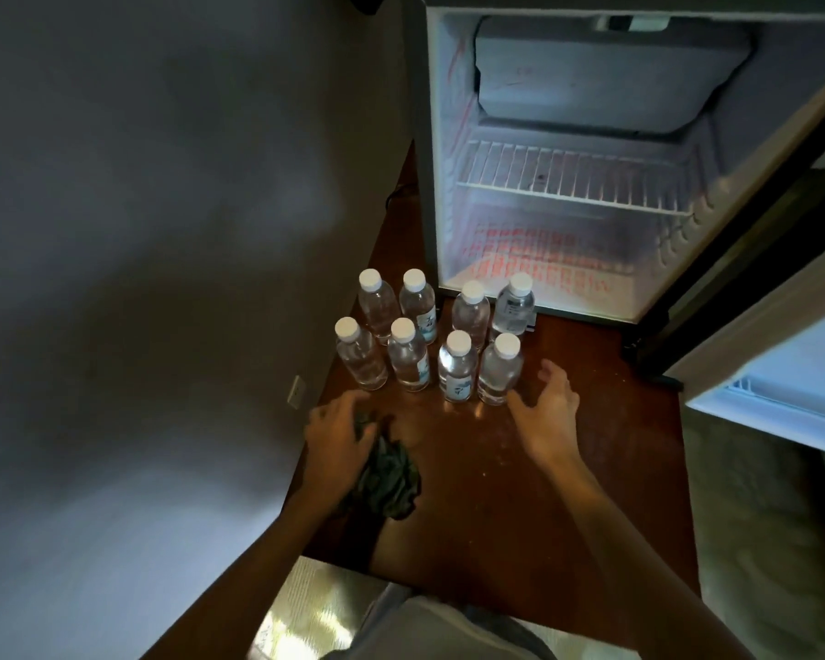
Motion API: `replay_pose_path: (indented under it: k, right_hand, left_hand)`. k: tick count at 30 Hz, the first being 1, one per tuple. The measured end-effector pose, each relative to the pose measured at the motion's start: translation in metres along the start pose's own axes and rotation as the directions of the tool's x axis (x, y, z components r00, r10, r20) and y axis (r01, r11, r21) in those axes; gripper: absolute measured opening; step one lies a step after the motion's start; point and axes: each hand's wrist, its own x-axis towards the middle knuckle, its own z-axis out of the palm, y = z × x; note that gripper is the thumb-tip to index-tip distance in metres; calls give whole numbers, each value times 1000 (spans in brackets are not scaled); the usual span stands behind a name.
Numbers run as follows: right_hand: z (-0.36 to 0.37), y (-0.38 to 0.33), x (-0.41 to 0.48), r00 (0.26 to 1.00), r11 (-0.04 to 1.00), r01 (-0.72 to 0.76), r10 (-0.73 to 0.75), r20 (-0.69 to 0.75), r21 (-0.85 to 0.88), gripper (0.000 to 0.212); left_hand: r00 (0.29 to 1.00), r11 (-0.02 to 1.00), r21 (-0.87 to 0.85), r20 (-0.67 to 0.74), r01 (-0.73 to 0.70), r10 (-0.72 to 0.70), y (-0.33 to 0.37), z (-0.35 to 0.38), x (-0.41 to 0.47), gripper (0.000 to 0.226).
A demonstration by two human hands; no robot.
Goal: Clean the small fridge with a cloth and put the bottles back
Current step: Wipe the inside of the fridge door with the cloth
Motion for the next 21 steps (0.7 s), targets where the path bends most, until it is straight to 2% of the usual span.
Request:
replay_pose_path:
  k: [2, 4, 7, 10, 14, 17, 19, 21]
  right_hand:
    - [1, 9, -18, 1000, 992, -31, 31, -3, -126, 63]
    - [7, 17, -33, 997, 971, -44, 59, 57, -236, 53]
    - [28, 27, -61, 973, 956, -97, 150, 177, -276, 36]
    - [54, 32, -95, 937, 958, -117, 193, 290, -260, 24]
    - [79, 32, -140, 905, 969, -111, 190, 381, -220, 23]
    - [82, 31, -158, 930, 983, -126, 165, 330, -134, 24]
    - [81, 28, -161, 951, 988, -138, 151, 271, -66, 28]
    - [77, 27, -163, 968, 989, -147, 142, 209, 8, 41]
  left_hand:
    - [984, 991, 61, 127, 118, -125, -17, 0, 2, 60]
    - [946, 975, 43, 236, 219, -223, -29, 3, 2, 85]
    - [906, 955, -84, 349, 285, -240, -33, 7, -5, 104]
    - [911, 954, -132, 357, 268, -207, -28, 13, -14, 95]
    - [931, 949, -169, 302, 266, -207, -27, 13, -14, 65]
    - [955, 950, -240, 265, 198, -132, -26, 8, -17, 40]
    - [955, 939, -290, 277, 185, -103, -16, 5, -26, 34]
    - [952, 925, -345, 301, 161, -53, 2, 5, -39, 34]
